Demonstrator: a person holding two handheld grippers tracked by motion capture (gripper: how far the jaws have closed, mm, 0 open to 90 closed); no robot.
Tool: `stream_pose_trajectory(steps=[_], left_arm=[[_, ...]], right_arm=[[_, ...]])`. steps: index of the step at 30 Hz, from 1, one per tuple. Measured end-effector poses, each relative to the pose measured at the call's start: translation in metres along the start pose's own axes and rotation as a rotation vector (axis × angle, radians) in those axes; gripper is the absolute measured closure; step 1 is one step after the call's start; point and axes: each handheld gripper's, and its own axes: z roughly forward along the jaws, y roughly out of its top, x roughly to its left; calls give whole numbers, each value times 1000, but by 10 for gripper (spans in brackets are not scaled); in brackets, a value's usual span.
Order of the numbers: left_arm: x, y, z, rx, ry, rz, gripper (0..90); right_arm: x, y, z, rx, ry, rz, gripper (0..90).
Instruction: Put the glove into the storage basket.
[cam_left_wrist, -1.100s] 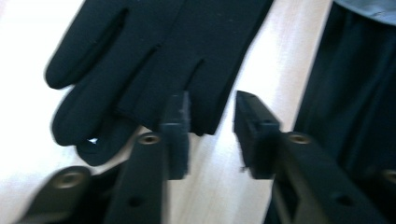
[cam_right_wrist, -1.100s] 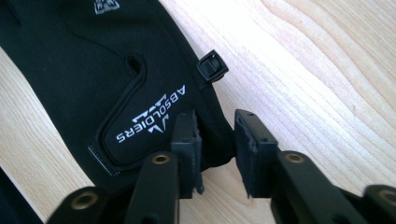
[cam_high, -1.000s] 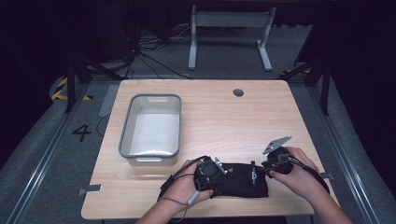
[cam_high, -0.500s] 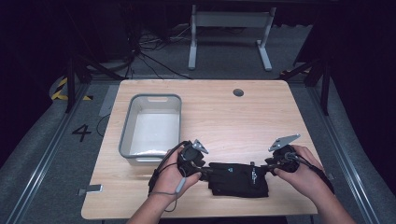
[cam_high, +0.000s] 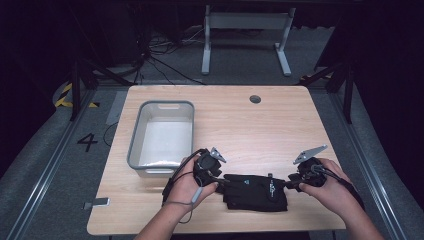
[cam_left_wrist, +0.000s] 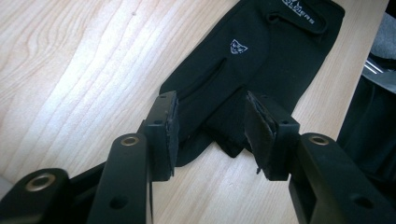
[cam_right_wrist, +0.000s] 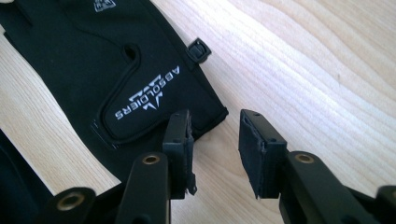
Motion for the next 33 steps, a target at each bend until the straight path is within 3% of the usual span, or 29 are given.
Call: stream_pose_trajectory(steps=[6, 8, 9, 11, 12, 20, 22, 27, 28, 33], left_arm=[[-5, 4, 9, 30, -26, 34, 547], [-9, 6, 12, 26, -33, 48, 546], [-13, 10, 16, 21, -34, 79, 545], [-15, 12, 19, 18, -34, 101, 537], [-18, 17, 25, 20, -52, 112, 536], [-23, 36, 44, -14, -78, 155, 416], [-25, 44, 51, -9, -75, 191, 403], [-28, 51, 60, -15, -93, 222, 384], [-30, 53, 65, -8, -107, 239, 374], [-30, 56, 77, 39, -108, 248, 345]], right_arm=[[-1, -4, 1, 18, 7, 11, 644], [-1, -5, 0, 14, 8, 14, 640], [-1, -6, -1, 15, 10, 18, 639], [-1, -7, -1, 14, 9, 20, 638], [-1, -8, -1, 14, 9, 21, 637], [-4, -15, -6, 3, 3, 50, 626], [-4, -17, -7, 3, 1, 62, 625], [-6, -21, -9, -7, -3, 71, 615], [-7, -22, -9, -16, -7, 76, 610], [-6, -25, -10, -15, -4, 84, 610]])
